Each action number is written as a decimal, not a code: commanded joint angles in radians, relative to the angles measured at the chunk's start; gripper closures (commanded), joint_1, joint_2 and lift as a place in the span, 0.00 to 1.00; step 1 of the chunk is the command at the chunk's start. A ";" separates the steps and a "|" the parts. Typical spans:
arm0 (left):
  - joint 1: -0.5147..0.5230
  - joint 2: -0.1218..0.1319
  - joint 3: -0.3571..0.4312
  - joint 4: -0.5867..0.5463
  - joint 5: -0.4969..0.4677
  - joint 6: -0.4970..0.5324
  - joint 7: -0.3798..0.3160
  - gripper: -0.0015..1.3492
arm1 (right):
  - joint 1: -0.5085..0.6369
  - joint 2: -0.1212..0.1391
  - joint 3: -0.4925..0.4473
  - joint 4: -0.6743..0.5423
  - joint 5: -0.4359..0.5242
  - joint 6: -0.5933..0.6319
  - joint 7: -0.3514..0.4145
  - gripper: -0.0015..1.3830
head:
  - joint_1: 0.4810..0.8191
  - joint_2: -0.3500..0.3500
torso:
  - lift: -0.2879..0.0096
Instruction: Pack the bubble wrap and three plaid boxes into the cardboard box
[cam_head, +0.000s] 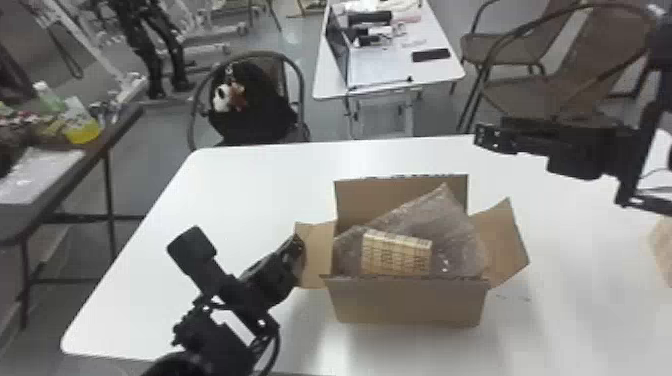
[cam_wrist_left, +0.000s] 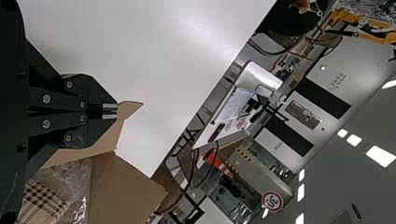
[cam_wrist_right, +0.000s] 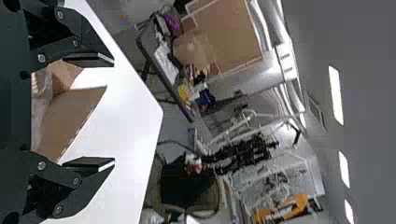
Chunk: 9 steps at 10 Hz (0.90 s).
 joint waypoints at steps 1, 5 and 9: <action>0.004 -0.003 0.002 0.000 0.005 0.000 0.000 0.90 | 0.166 -0.007 -0.070 -0.137 0.162 -0.080 -0.039 0.37 | 0.57 0.79 | 0.47; 0.019 -0.003 0.014 0.000 0.022 -0.006 -0.006 0.91 | 0.591 0.131 -0.224 -0.214 0.409 -0.556 -0.131 0.37 | 0.63 0.60 | 0.47; 0.033 -0.003 0.022 0.000 0.027 -0.014 -0.014 0.91 | 0.751 0.205 -0.257 -0.062 0.457 -0.953 -0.191 0.37 | 0.63 0.50 | 0.47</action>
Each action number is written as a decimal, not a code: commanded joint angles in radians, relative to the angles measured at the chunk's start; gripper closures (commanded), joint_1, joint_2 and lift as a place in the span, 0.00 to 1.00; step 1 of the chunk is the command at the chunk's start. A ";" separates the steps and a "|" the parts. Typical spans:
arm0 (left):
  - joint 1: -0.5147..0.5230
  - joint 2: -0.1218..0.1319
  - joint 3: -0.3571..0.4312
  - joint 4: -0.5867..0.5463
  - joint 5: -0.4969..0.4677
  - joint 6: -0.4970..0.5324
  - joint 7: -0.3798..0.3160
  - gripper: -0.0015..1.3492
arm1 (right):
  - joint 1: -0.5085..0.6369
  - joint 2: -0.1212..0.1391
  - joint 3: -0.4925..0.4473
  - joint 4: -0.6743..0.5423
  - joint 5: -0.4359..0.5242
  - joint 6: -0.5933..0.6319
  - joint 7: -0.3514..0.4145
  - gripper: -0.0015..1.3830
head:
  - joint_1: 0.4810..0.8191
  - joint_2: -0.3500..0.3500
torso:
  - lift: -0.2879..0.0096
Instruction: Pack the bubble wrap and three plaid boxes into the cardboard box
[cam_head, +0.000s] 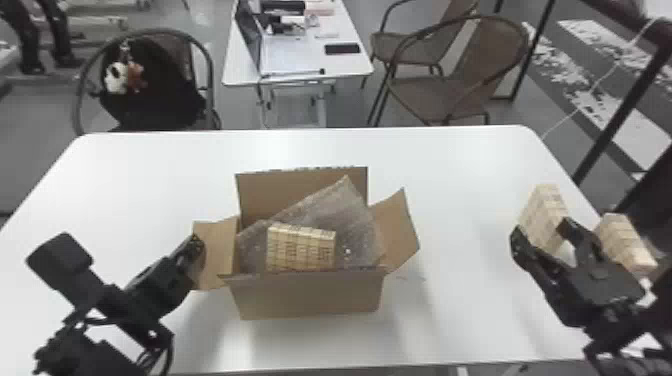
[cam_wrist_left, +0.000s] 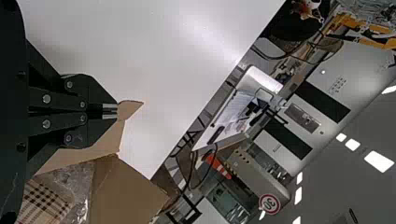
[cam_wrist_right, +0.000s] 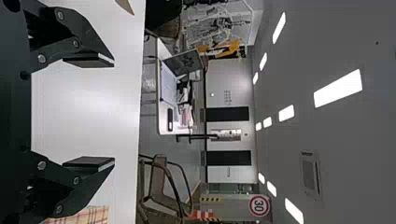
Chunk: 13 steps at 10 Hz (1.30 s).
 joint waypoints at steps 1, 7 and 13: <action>0.006 -0.003 0.001 -0.002 -0.002 0.000 0.000 0.91 | 0.028 0.001 -0.022 0.062 -0.027 -0.044 -0.022 0.37 | 0.63 0.49 | 0.47; 0.001 -0.003 0.003 0.000 -0.001 0.009 -0.003 0.91 | -0.090 -0.014 -0.058 0.312 -0.008 -0.153 -0.038 0.37 | 0.63 0.39 | 0.47; 0.003 -0.003 0.010 0.000 0.001 0.020 -0.014 0.91 | -0.132 -0.028 -0.080 0.423 -0.002 -0.251 -0.144 0.37 | 0.63 0.31 | 0.47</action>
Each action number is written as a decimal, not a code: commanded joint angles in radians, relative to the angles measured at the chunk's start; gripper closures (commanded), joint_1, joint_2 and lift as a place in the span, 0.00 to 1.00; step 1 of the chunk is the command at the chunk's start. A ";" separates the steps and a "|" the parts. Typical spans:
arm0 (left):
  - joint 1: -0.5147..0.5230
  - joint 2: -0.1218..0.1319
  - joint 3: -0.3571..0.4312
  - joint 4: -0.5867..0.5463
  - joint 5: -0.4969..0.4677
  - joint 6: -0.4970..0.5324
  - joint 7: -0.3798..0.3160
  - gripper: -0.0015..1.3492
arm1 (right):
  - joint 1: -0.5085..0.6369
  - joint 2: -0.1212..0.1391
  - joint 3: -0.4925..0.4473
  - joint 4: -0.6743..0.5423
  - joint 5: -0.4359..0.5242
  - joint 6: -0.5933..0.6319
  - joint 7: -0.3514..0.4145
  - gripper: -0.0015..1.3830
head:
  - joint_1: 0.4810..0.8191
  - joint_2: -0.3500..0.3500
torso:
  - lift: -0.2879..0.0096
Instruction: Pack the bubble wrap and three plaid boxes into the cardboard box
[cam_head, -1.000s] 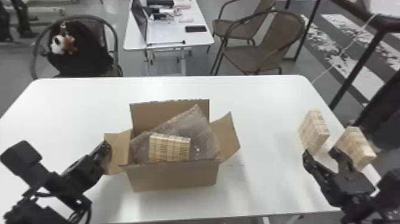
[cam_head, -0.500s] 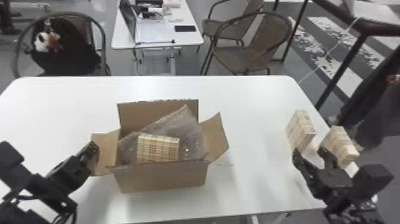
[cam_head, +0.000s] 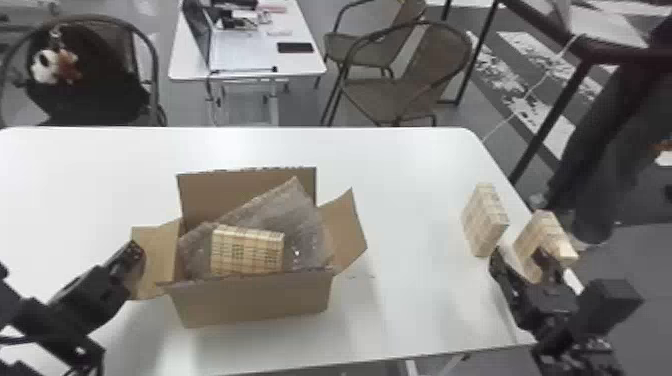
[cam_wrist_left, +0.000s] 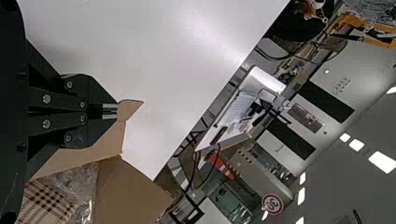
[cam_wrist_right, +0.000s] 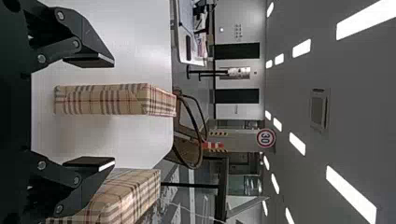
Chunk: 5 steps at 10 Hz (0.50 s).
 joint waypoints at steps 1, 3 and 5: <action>-0.004 -0.003 0.000 0.001 0.000 0.005 -0.001 0.91 | -0.032 -0.002 0.001 0.045 -0.009 -0.017 0.000 0.37 | 0.63 0.31 | 0.47; -0.002 -0.003 0.000 0.001 0.000 0.008 -0.002 0.91 | -0.075 -0.003 0.009 0.097 -0.012 -0.036 0.002 0.37 | 0.63 0.30 | 0.47; -0.005 -0.003 0.000 0.001 0.000 0.011 -0.007 0.91 | -0.117 -0.007 0.031 0.148 -0.010 -0.048 0.002 0.37 | 0.63 0.31 | 0.47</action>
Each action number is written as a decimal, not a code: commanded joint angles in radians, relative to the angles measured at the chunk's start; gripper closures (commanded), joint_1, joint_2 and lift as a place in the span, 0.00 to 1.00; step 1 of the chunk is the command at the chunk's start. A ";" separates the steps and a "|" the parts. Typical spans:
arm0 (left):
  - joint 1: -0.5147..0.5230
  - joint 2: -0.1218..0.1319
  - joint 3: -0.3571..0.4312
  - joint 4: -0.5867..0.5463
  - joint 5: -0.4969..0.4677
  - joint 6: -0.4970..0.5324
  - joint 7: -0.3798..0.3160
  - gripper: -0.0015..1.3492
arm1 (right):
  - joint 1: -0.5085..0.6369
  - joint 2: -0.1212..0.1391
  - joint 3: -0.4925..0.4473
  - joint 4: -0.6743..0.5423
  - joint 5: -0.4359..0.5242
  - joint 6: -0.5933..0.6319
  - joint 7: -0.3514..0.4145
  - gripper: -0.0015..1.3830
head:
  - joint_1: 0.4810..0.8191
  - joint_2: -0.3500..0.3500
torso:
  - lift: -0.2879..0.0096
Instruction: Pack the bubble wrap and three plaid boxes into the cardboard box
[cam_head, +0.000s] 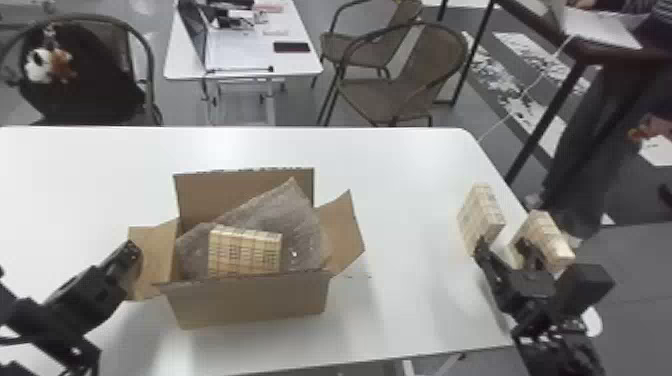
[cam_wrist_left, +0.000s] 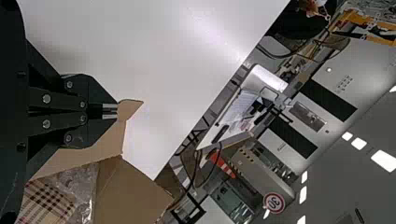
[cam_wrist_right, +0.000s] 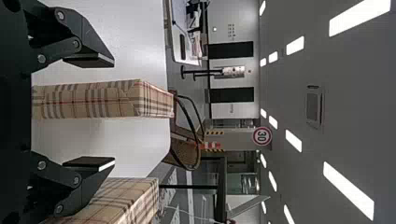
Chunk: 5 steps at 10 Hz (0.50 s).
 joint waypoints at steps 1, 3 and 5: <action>0.000 -0.003 0.001 0.000 0.000 0.002 -0.001 0.91 | -0.024 -0.004 0.018 0.027 0.004 -0.007 -0.001 0.37 | 0.63 0.31 | 0.47; 0.003 -0.003 0.001 0.000 0.000 0.002 -0.002 0.91 | -0.055 -0.006 0.020 0.062 0.016 -0.021 -0.001 0.37 | 0.63 0.32 | 0.47; 0.003 -0.003 0.001 0.000 -0.001 0.002 -0.002 0.91 | -0.094 -0.006 0.020 0.092 0.030 -0.032 -0.006 0.38 | 0.63 0.33 | 0.47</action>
